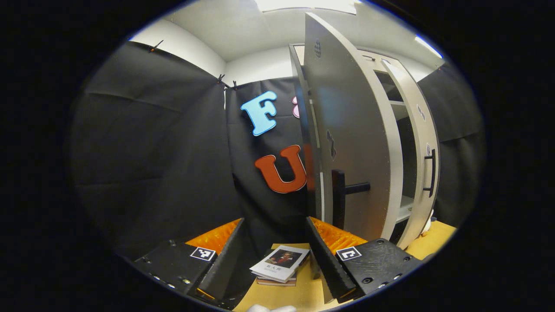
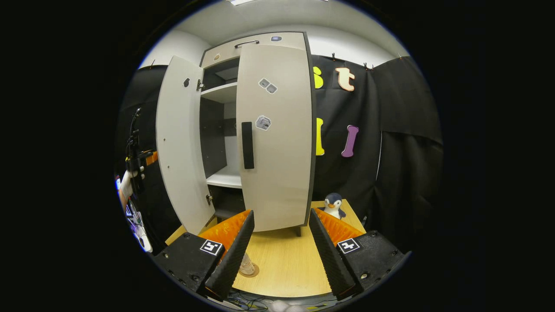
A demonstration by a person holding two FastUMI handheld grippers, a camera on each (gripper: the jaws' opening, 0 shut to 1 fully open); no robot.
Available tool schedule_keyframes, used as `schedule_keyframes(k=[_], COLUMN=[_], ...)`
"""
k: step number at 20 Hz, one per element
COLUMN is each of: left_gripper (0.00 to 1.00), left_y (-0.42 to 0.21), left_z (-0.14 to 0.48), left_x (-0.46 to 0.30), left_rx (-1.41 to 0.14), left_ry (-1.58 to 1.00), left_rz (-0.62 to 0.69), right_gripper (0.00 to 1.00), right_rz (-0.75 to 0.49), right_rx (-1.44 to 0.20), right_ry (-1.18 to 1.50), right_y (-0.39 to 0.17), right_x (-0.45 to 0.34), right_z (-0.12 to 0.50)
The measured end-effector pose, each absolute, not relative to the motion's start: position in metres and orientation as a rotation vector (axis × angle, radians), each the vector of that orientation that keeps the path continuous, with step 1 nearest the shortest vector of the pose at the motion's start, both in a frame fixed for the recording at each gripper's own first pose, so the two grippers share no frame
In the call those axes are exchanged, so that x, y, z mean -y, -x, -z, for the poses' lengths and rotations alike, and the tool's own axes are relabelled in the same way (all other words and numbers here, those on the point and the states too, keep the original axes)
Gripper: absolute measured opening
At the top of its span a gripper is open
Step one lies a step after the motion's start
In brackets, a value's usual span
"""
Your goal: Grasp the bottle in the cabinet with the left hand and place it on the coaster, then close the right door with the right hand and the left door with the left hand.
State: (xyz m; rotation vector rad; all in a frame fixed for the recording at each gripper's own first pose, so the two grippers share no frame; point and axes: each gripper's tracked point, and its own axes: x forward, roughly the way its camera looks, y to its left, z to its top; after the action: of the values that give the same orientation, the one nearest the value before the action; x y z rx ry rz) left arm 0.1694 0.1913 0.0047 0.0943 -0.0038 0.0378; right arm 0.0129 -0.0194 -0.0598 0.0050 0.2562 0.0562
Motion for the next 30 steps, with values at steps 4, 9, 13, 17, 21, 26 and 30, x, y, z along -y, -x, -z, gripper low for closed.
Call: schedule_keyframes(k=[4,9,13,17,21,26,30], left_gripper=[0.86,0.86,0.87,0.97,0.96,0.96,0.96], left_y=[-0.167,-0.174,-0.187,-0.195,-0.190,-0.178,-0.159], left_z=[-0.003,-0.007,-0.006,0.003,0.000,-0.001,-0.002], left_x=[-0.158,-0.106,-0.072,-0.042,-0.034,-0.039,-0.042], left_rx=[0.010,0.027,0.028,-0.002,0.013,0.009,0.003], left_ry=[-0.075,-0.083,-0.076,-0.074,-0.062,-0.055,-0.052], left_rz=[0.023,0.114,0.162,0.206,0.215,0.205,0.189], right_gripper=[0.79,0.79,0.79,0.79,0.79,0.79,0.79], right_rz=[-0.061,-0.025,0.004,0.023,0.029,0.020,0.004], right_rx=[-0.267,-0.255,-0.244,-0.230,-0.217,-0.209,-0.199], right_ry=[-0.001,-0.005,-0.004,-0.006,-0.011,-0.002,0.013], right_y=[-0.016,-0.011,-0.008,-0.001,0.003,0.003,-0.001], right_x=[0.022,0.034,0.040,0.044,0.043,0.036,0.029], right_z=[0.063,0.058,0.055,0.049,0.046,0.042,0.039])
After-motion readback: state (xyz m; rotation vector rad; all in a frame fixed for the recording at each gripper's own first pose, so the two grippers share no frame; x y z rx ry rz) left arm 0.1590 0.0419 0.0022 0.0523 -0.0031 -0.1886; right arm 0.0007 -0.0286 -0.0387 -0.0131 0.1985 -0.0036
